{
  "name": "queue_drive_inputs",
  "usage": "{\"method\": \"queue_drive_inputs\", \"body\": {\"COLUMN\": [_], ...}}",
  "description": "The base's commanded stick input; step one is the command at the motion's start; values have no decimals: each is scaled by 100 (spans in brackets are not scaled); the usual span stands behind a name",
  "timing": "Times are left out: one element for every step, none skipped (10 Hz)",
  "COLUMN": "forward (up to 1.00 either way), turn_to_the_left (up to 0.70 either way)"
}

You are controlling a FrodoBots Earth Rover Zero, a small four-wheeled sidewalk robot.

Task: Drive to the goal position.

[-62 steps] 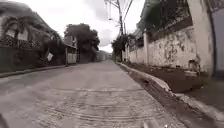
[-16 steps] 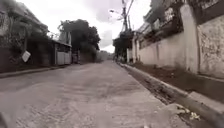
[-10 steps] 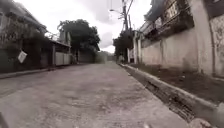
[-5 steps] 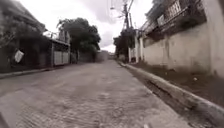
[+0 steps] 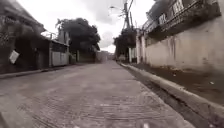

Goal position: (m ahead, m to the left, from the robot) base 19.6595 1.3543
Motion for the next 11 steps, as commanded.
{"method": "queue_drive_inputs", "body": {"forward": [70,70,70,70,70,70,70,70,70,70,70], "turn_to_the_left": [0,0,0,0,0,0,0,0,0,0,0]}}
